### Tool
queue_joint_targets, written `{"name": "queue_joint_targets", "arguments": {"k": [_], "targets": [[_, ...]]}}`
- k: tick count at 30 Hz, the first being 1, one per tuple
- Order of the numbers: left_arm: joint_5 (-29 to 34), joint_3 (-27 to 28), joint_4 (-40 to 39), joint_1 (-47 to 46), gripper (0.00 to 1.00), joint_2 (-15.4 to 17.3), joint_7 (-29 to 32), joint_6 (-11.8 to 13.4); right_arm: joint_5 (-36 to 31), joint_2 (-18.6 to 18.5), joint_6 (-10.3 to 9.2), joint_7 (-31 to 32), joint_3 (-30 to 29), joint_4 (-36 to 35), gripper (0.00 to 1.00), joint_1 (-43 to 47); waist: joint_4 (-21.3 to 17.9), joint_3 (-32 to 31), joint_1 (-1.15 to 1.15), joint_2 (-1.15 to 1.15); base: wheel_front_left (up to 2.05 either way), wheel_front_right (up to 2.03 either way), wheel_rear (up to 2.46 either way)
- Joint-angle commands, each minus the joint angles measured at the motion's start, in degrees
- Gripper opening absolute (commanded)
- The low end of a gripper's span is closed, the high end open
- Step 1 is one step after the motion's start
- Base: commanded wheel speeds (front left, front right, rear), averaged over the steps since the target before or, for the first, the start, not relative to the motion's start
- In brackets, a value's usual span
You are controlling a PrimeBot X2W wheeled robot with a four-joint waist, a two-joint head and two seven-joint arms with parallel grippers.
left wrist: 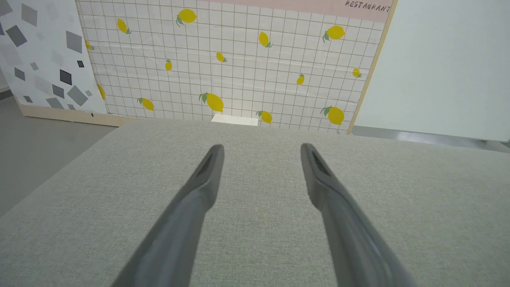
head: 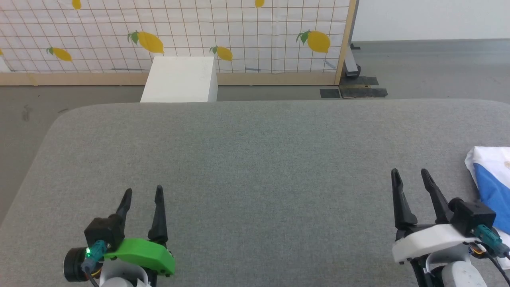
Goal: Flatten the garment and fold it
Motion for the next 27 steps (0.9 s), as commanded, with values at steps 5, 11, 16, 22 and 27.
{"name": "queue_joint_targets", "arguments": {"k": [5, 11, 16, 22, 27], "targets": [[-0.98, -0.15, 0.69, 0.75, 1.0, -0.71, 0.12, -0.02, 0.76, 0.01, -0.09, 0.01, -0.75, 0.35, 1.0, 1.25, -0.11, -0.35, 0.0, 0.37, 0.0, 0.0, 0.0], [-1.73, -0.13, 0.65, 0.88, 1.0, -1.13, -0.17, 0.04, 1.14, 0.01, -0.09, 0.01, -1.22, 0.3, 1.0, 1.28, -0.31, -0.29, 0.0, 0.37, 0.0, 0.0, 0.0], [-2.34, 0.03, 0.63, 0.55, 1.0, -1.27, -0.27, 0.21, 1.17, 0.02, -0.09, -0.01, -1.46, 0.33, 1.0, 1.15, -0.36, -0.12, 0.0, 0.37, 0.0, 0.0, 0.0], [-2.97, 0.11, 0.61, 0.39, 1.0, -1.0, -0.25, 0.1, 1.5, 0.02, -0.09, -0.08, -1.44, 0.64, 1.0, 1.24, -0.39, 0.07, 0.0, 0.37, 0.0, 0.0, 0.0], [-3.04, -0.18, 0.77, -0.09, 1.0, -0.49, 0.03, -0.07, 1.55, 0.02, -0.09, -0.19, -1.43, 0.8, 1.0, 1.18, -0.32, 0.27, 0.0, 0.37, 0.0, 0.0, 0.0]]}}
